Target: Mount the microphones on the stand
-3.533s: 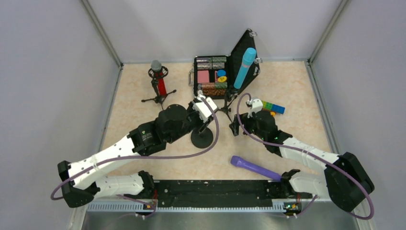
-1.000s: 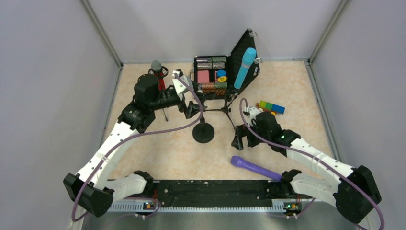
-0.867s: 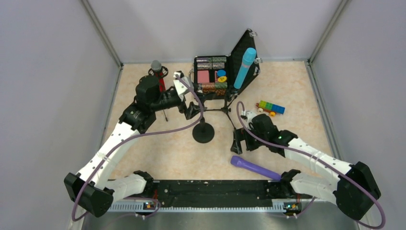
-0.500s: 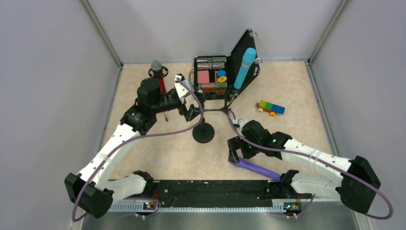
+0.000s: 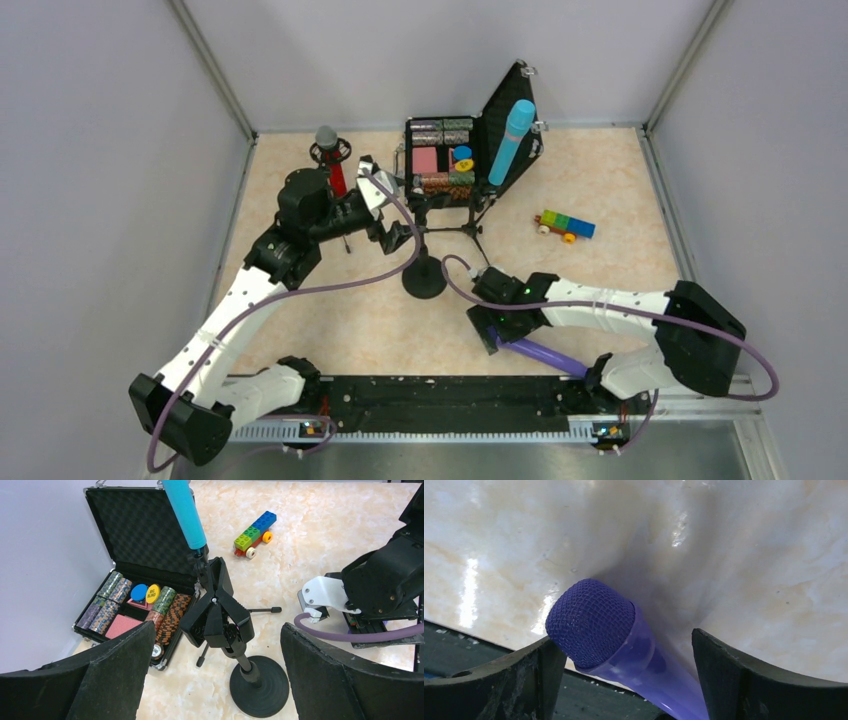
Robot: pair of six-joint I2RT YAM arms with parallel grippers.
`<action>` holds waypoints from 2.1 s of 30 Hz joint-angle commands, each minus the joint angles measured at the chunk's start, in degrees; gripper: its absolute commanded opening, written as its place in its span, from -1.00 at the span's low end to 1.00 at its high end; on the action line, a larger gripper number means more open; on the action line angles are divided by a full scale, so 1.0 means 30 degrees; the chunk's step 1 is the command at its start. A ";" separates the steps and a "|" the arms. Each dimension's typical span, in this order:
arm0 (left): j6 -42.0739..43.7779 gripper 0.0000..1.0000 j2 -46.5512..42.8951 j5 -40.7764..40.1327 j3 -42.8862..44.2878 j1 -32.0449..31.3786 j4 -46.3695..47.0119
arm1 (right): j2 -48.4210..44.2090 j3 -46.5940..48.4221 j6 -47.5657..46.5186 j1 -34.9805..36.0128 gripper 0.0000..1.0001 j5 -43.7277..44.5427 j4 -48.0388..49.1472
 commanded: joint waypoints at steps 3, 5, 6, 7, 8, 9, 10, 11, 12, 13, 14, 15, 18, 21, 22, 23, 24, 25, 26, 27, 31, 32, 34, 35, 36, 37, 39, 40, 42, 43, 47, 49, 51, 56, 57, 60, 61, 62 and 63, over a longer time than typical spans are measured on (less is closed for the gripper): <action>0.0675 0.98 -0.0944 -0.0779 -0.0601 0.0169 0.0666 | 0.1237 0.0720 0.0569 0.0470 0.67 0.2412 -0.0327; 0.0707 0.98 -0.0993 -0.0972 -0.0720 0.0189 0.0778 | 0.1284 0.0609 0.0542 0.0470 0.49 0.2512 0.0167; 0.0708 0.98 -0.0986 -0.0973 -0.0741 0.0210 0.0757 | 0.1232 0.0543 0.0493 0.0451 0.31 0.2588 0.0452; 0.0708 0.98 -0.1000 -0.0973 -0.0751 0.0249 0.0725 | 0.1193 0.0531 0.0469 0.0453 0.14 0.2718 0.0704; 0.0708 0.98 -0.0983 -0.0973 -0.0778 0.0250 0.0725 | 0.1118 0.0515 0.0433 0.0442 0.07 0.2892 0.0952; 0.0701 0.98 -0.0996 -0.0987 -0.0818 0.0258 0.0725 | 0.1072 0.0502 0.0410 0.0426 0.05 0.3002 0.1210; 0.0692 0.98 -0.1023 -0.1022 -0.0860 0.0270 0.0732 | 0.1062 0.0563 0.0367 0.0417 0.04 0.3173 0.1414; 0.0699 0.98 -0.1012 -0.1120 -0.0937 0.0271 0.0767 | 0.1062 0.0607 0.0338 0.0357 0.02 0.3322 0.1640; 0.0707 0.98 -0.1007 -0.1192 -0.0970 0.0275 0.0781 | 0.1065 0.0616 0.0288 0.0254 -0.01 0.3414 0.1874; 0.0686 0.98 -0.1025 -0.1205 -0.0985 0.0272 0.0783 | 0.1062 0.0617 0.0231 0.0008 -0.14 0.3334 0.2134; 0.0676 0.98 -0.1012 -0.1232 -0.1012 0.0312 0.0820 | 0.1061 0.0617 0.0176 -0.0255 -0.25 0.3167 0.2383; 0.0642 0.98 -0.1011 -0.1225 -0.1042 0.0324 0.0813 | 0.1061 0.0603 0.0125 -0.0525 -0.34 0.2926 0.2685; 0.0563 0.98 -0.1010 -0.1185 -0.1080 0.0301 0.0848 | 0.1048 0.0503 -0.0072 -0.1385 -0.38 0.2110 0.3514; 0.0508 0.98 -0.1016 -0.1204 -0.1133 0.0358 0.0914 | 0.0885 0.0439 -0.0183 -0.2133 -0.38 0.1440 0.4226; 0.0485 0.98 -0.1011 -0.1207 -0.1159 0.0334 0.0887 | 0.0776 0.0416 -0.0191 -0.2357 -0.38 0.1253 0.4442; 0.0475 0.98 -0.1010 -0.1207 -0.1184 0.0331 0.0921 | 0.0630 0.0398 -0.0210 -0.2524 -0.37 0.1152 0.4718; 0.0426 0.98 -0.1003 -0.1192 -0.1228 0.0352 0.0939 | 0.0509 0.0385 -0.0201 -0.2662 -0.37 0.1173 0.5006; 0.0376 0.98 -0.1002 -0.1165 -0.1237 0.0333 0.0997 | 0.0417 0.0391 -0.0171 -0.2727 -0.37 0.1315 0.5393; 0.0337 0.98 -0.1006 -0.1103 -0.1264 0.0382 0.1015 | 0.0369 0.0421 -0.0141 -0.2761 -0.36 0.1380 0.5727; 0.0281 0.98 -0.1010 -0.1015 -0.1300 0.0366 0.1057 | 0.0396 0.0516 -0.0160 -0.2777 -0.34 0.1432 0.5948; 0.0113 0.98 -0.0968 -0.0772 -0.1477 0.0432 0.1277 | 0.0914 0.1169 -0.0820 -0.2824 -0.06 0.2045 0.6607; 0.0092 0.98 -0.0950 -0.0720 -0.1499 0.0442 0.1281 | 0.1164 0.1364 -0.1090 -0.2824 0.02 0.2343 0.6662; 0.0046 0.98 -0.0988 -0.0694 -0.1524 0.0451 0.1279 | 0.1721 0.1862 -0.1540 -0.2840 0.29 0.3207 0.6560; 0.0061 0.98 -0.1004 -0.0681 -0.1578 0.0451 0.1321 | 0.2019 0.2117 -0.1719 -0.2819 0.40 0.3616 0.6444; 0.0063 0.98 -0.1046 -0.0695 -0.1621 0.0452 0.1374 | 0.2258 0.2350 -0.1858 -0.2834 0.52 0.4019 0.6239; 0.0023 0.98 -0.1066 -0.0689 -0.1671 0.0470 0.1425 | 0.2500 0.2511 -0.2041 -0.2836 0.65 0.4278 0.6060; -0.0021 0.98 -0.1047 -0.0685 -0.1733 0.0456 0.1510 | 0.2725 0.2665 -0.2233 -0.2823 0.86 0.4582 0.5717; -0.0053 0.98 -0.1015 -0.0695 -0.1747 0.0463 0.1537 | 0.2672 0.2628 -0.2263 -0.2820 0.88 0.4641 0.5509; -0.0143 0.98 -0.0921 -0.0622 -0.1721 0.0473 0.1545 | 0.2384 0.2414 -0.2316 -0.2828 0.89 0.4516 0.5240; -0.0171 0.98 -0.0867 -0.0610 -0.1698 0.0476 0.1508 | 0.2208 0.2270 -0.2281 -0.2821 0.88 0.4409 0.5082; -0.0219 0.98 -0.0790 -0.0686 -0.1632 0.0532 0.1486 | 0.1468 0.1683 -0.1914 -0.2834 0.78 0.4181 0.3996; -0.0262 0.98 -0.0734 -0.0731 -0.1610 0.0590 0.1473 | 0.1183 0.1377 -0.1727 -0.2831 0.72 0.3850 0.3516; -0.0277 0.98 -0.0621 -0.0794 -0.1533 0.0645 0.1356 | 0.1186 0.1251 -0.1578 -0.2817 0.62 0.2970 0.3150; -0.0314 0.98 -0.0468 -0.0739 -0.1427 0.0711 0.1248 | 0.2281 0.0925 -0.1375 -0.2785 0.16 0.1707 0.3199; -0.0343 0.98 -0.0456 -0.0738 -0.1401 0.0737 0.1251 | 0.2510 0.0927 -0.1273 -0.2786 0.03 0.1718 0.3310; -0.0378 0.98 -0.0394 -0.0719 -0.1423 0.0784 0.1252 | 0.2994 0.1315 -0.0503 -0.2809 -0.17 0.1822 0.3556; -0.0376 0.98 -0.0395 -0.0710 -0.1426 0.0797 0.1252 | 0.3028 0.1455 -0.0198 -0.2811 -0.32 0.1886 0.3634; -0.0391 0.98 -0.0380 -0.0705 -0.1404 0.0813 0.1252 | 0.3025 0.1601 0.0181 -0.2830 -0.40 0.1975 0.3724; -0.0392 0.98 -0.0368 -0.0705 -0.1424 0.0826 0.1252 | 0.2984 0.1740 0.0500 -0.2865 -0.43 0.2004 0.3845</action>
